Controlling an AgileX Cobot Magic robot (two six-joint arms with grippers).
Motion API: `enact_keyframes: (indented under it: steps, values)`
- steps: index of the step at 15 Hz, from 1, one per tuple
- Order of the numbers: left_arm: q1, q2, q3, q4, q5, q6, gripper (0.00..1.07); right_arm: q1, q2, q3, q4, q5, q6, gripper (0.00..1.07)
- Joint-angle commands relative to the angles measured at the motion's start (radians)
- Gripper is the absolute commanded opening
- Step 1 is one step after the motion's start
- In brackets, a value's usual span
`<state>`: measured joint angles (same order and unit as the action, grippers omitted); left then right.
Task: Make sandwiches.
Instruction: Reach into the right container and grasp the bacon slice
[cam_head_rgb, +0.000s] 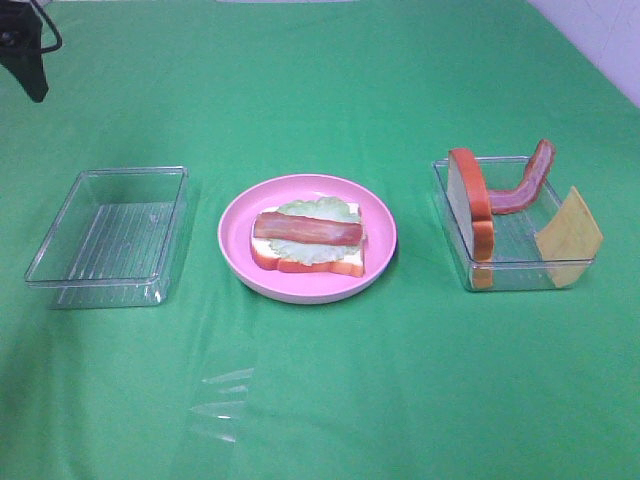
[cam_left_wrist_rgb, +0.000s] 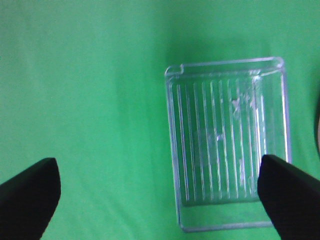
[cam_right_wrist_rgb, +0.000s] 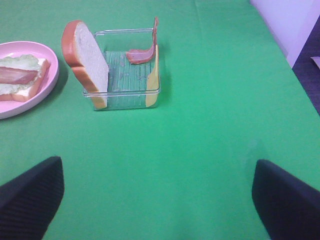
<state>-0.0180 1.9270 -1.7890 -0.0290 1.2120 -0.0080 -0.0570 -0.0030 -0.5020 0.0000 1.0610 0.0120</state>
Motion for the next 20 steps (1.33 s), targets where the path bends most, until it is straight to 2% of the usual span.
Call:
enact_keyframes:
  steps: [1, 6, 7, 8, 9, 10, 11, 13, 16, 20]
  values:
    - [-0.002, -0.122, 0.178, -0.030, 0.063, 0.008, 1.00, -0.006, -0.018, 0.002, -0.006, -0.002, 0.002, 0.99]
    - [-0.002, -0.570, 0.696, -0.058, -0.030, 0.008, 1.00, -0.006, -0.018, 0.002, -0.006, -0.002, 0.002, 0.99]
    - [-0.002, -0.628, 0.746, -0.058, -0.045, 0.008, 1.00, -0.006, -0.018, 0.002, -0.006, -0.002, 0.002, 0.99]
    - [-0.002, -0.746, 0.839, -0.058, -0.065, 0.008, 1.00, -0.006, -0.018, 0.002, -0.006, -0.002, 0.002, 0.99]
    - [-0.002, -0.982, 0.994, -0.058, -0.097, 0.008, 1.00, -0.006, -0.018, 0.002, -0.006, -0.002, 0.002, 0.99]
    - [-0.002, -1.095, 1.055, -0.057, -0.115, 0.008, 1.00, -0.006, -0.018, 0.002, -0.006, -0.002, 0.002, 0.99]
    - [-0.002, -1.155, 1.086, -0.057, -0.131, 0.008, 1.00, -0.006, -0.018, 0.002, -0.006, -0.002, 0.002, 0.99]
    - [-0.002, -1.424, 1.190, -0.058, -0.185, 0.008, 1.00, -0.006, -0.018, 0.002, -0.006, -0.002, 0.002, 0.99]
    - [-0.002, -1.711, 1.267, -0.058, -0.182, 0.014, 1.00, -0.006, -0.018, 0.002, -0.006, -0.002, 0.002, 0.99]
    - [-0.002, -1.959, 1.280, -0.090, -0.163, 0.015, 1.00, -0.006, -0.018, 0.002, -0.006, -0.002, 0.002, 0.99]
